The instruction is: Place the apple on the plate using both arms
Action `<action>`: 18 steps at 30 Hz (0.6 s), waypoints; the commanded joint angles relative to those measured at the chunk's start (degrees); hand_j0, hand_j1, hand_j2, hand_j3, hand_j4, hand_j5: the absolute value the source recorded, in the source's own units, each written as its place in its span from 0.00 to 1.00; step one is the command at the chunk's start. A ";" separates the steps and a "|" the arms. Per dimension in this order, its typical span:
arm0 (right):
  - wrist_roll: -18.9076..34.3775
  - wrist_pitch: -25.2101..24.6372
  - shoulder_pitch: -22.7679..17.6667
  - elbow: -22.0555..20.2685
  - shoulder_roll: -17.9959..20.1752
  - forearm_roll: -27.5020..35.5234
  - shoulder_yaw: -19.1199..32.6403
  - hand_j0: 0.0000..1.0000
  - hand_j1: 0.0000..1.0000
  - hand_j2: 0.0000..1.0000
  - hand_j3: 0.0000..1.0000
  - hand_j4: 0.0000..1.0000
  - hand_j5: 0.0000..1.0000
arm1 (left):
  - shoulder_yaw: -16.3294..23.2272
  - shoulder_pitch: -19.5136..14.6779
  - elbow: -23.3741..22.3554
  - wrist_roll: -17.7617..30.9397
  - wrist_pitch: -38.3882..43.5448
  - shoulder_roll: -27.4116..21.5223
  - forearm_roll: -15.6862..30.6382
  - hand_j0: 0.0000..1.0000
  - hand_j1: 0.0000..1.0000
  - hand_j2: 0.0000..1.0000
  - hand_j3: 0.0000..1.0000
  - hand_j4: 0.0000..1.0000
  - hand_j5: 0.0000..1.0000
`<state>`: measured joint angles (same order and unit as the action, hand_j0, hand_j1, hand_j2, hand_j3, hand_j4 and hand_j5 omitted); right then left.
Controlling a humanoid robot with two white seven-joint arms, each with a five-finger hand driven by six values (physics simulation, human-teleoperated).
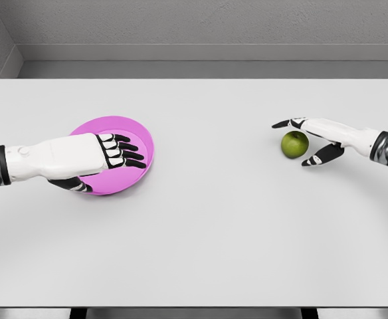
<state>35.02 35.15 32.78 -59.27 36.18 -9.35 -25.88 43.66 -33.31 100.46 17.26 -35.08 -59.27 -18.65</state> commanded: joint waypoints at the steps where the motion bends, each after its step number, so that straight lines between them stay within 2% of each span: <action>1: -0.02 -0.15 0.00 0.12 0.03 0.38 0.04 0.85 0.85 0.85 0.85 0.85 0.85 | -0.06 0.00 0.00 -0.03 0.08 -0.06 0.37 1.00 1.00 1.00 1.00 1.00 1.00; 11: -0.02 -0.15 0.09 0.38 -0.32 0.38 0.04 0.76 0.76 0.76 0.76 0.76 0.76 | -0.06 0.00 0.00 -0.03 0.08 -0.06 0.37 1.00 1.00 1.00 1.00 1.00 1.00; 14: -0.02 -0.15 0.44 0.56 -0.40 -0.67 0.13 0.70 0.70 0.70 0.70 0.70 0.70 | -0.06 0.00 0.00 -0.03 0.08 -0.06 0.37 1.00 1.00 1.00 1.00 1.00 1.00; 18: -0.02 -0.15 0.61 1.79 -0.84 -0.67 0.13 0.69 0.69 0.69 0.69 0.69 0.69 | -0.06 0.00 0.00 -0.03 0.08 -0.06 0.37 1.00 1.00 1.00 1.00 1.00 1.00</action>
<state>35.03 35.12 33.66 -58.02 35.46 -10.14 -25.80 43.64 -33.31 100.46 17.26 -35.08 -59.27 -18.65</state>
